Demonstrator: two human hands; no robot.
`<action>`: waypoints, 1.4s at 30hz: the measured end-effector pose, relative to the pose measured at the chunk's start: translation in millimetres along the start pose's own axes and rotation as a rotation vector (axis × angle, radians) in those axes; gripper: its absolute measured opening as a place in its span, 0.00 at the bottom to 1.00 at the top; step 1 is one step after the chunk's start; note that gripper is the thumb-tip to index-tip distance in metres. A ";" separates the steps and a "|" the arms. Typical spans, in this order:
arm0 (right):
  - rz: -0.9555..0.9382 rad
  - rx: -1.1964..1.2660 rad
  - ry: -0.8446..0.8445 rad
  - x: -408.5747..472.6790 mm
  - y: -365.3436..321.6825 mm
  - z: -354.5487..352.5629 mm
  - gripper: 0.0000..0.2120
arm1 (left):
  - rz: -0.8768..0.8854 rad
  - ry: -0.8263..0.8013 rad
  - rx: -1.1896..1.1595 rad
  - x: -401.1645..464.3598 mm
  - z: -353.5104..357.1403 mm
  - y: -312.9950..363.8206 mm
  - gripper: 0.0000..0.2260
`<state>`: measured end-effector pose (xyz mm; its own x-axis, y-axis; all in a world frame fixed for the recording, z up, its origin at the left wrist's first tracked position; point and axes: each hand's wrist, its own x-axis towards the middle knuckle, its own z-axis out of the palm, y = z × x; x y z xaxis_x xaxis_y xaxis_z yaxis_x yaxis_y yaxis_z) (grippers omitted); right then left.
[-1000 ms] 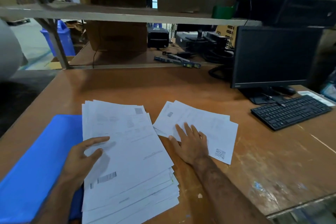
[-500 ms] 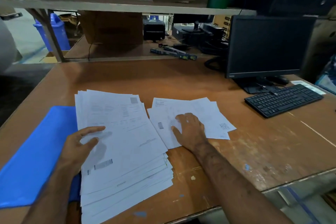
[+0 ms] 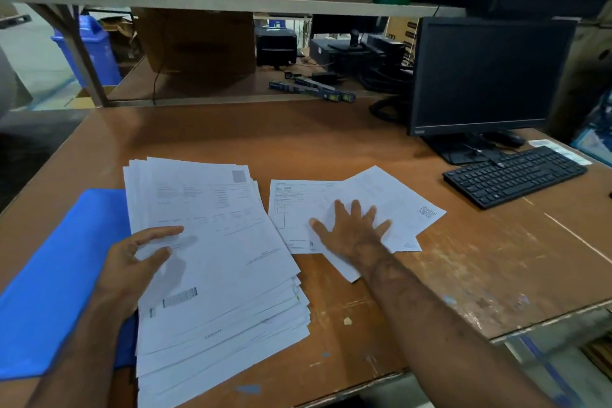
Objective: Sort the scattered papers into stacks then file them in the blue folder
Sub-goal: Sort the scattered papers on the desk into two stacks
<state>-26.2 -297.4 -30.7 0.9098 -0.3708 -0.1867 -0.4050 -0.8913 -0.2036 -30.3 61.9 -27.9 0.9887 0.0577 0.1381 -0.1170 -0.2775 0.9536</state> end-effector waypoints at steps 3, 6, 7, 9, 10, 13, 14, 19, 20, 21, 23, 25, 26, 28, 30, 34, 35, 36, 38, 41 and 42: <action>-0.107 -0.060 0.030 13.4 -5.9 11.3 0.41 | -0.004 0.007 -0.008 2.4 -1.2 -4.7 0.16; -0.398 -0.103 0.029 22.7 6.7 7.6 0.37 | -0.004 0.006 -0.017 3.6 -1.7 -7.3 0.17; -0.494 -0.104 -0.014 23.3 14.4 3.1 0.36 | -0.006 0.005 -0.017 4.0 -1.8 -7.1 0.17; -0.620 -0.038 -0.090 19.8 31.2 -7.5 0.32 | -0.010 0.004 -0.016 4.7 -1.3 -6.4 0.16; -0.653 0.036 -0.100 16.2 38.6 -11.2 0.30 | -0.012 0.005 -0.017 5.2 -1.3 -6.7 0.16; -0.678 0.224 -0.010 7.6 50.2 -12.3 0.22 | -0.020 0.014 -0.021 7.2 -1.8 -9.7 0.16; -0.640 0.239 0.072 8.7 50.0 -11.9 0.23 | -0.021 0.016 -0.021 7.4 -1.8 -10.2 0.16; -0.168 0.104 0.116 31.3 43.0 -31.2 0.40 | -0.018 0.010 -0.028 3.9 -0.7 -7.9 0.16; -0.124 0.059 0.072 33.2 40.4 -35.5 0.44 | -0.016 0.009 -0.026 3.6 -0.7 -8.4 0.16; -0.100 0.028 0.048 35.9 38.7 -38.3 0.47 | -0.013 0.009 -0.025 3.4 -0.8 -9.0 0.16; -0.076 0.018 0.033 37.8 34.4 -44.1 0.50 | -0.008 0.017 -0.028 3.8 -1.2 -9.7 0.16; -0.056 0.197 0.017 42.5 35.6 -46.2 0.43 | -0.009 0.016 -0.032 3.8 -1.2 -10.0 0.16; -0.050 0.377 0.010 45.5 38.1 -45.6 0.36 | -0.010 0.016 -0.035 3.9 -1.1 -10.3 0.17; -0.029 0.685 -0.031 48.4 44.1 -41.2 0.23 | -0.010 0.016 -0.034 4.9 -1.2 -11.1 0.17; -0.084 0.733 -0.047 43.8 47.0 -42.2 0.15 | -0.012 0.008 -0.038 5.5 -1.4 -11.5 0.16; -0.333 0.767 0.102 30.3 41.5 -72.9 0.13 | 0.000 0.006 -0.043 5.8 -1.6 -12.7 0.17; -0.396 0.817 0.134 26.5 38.7 -83.5 0.14 | 0.004 0.002 -0.040 5.6 -1.9 -13.0 0.17; -0.458 0.880 0.158 22.5 35.2 -94.5 0.15 | 0.003 -0.001 -0.039 5.8 -2.3 -12.7 0.17; -0.543 1.130 0.167 13.0 27.8 -115.4 0.15 | 0.008 -0.011 -0.023 5.2 -3.6 -10.9 0.17; -0.598 1.628 -0.019 -4.3 13.2 -136.0 0.16 | 0.042 -0.033 0.007 4.9 -3.2 -9.0 0.20; -0.605 1.645 -0.083 -9.6 6.5 -133.5 0.17 | 0.035 -0.033 -0.009 4.6 -2.9 -7.8 0.20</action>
<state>-25.5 -334.4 98.0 0.9685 -0.0564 0.2425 0.2481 0.3002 -0.9211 -25.1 67.1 -34.0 0.9866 0.0166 0.1623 -0.1519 -0.2705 0.9507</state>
